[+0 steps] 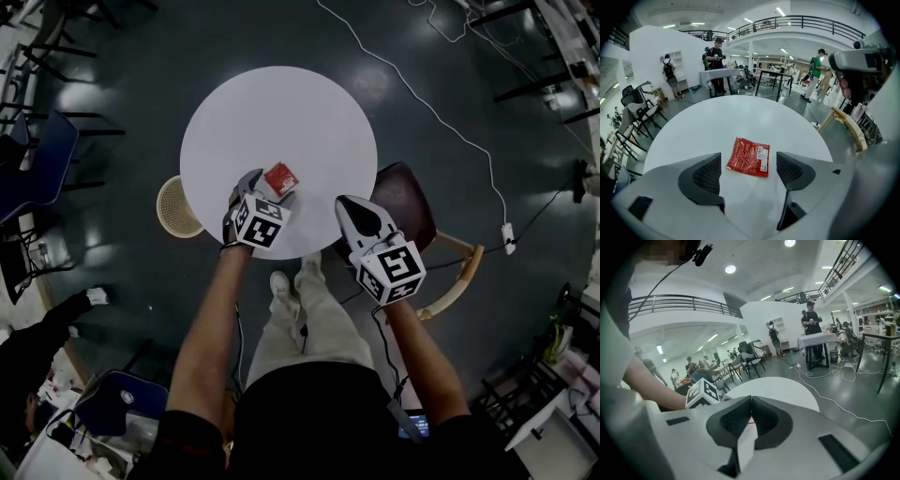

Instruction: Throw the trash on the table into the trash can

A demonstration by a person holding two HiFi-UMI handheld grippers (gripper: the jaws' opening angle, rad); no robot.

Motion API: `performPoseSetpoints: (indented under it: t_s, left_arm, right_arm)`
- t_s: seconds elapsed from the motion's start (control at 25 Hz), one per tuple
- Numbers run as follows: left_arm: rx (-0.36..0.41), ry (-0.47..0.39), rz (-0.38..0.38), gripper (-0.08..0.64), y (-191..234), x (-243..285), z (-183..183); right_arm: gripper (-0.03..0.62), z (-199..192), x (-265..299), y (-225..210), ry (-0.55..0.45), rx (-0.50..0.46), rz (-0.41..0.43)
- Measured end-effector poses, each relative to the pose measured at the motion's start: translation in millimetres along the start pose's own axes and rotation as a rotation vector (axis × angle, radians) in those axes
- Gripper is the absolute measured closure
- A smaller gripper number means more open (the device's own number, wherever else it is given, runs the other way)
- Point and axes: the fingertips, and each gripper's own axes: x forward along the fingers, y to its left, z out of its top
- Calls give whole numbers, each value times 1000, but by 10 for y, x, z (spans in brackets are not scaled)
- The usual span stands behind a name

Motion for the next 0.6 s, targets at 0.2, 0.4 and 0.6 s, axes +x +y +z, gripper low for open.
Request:
performPoseSetpoints:
  t_s: [0.2, 0.4, 0.6]
  left_arm:
    - [5, 38, -7, 192, 17, 136, -37]
    - [-11, 68, -34, 193, 23, 160, -50]
    - [-11, 97, -35, 231, 0, 139, -46]
  right_arm:
    - [574, -74, 46, -36, 12, 15, 0]
    - [574, -94, 39, -76, 18, 22, -2]
    - [574, -96, 16, -45, 17, 28, 3]
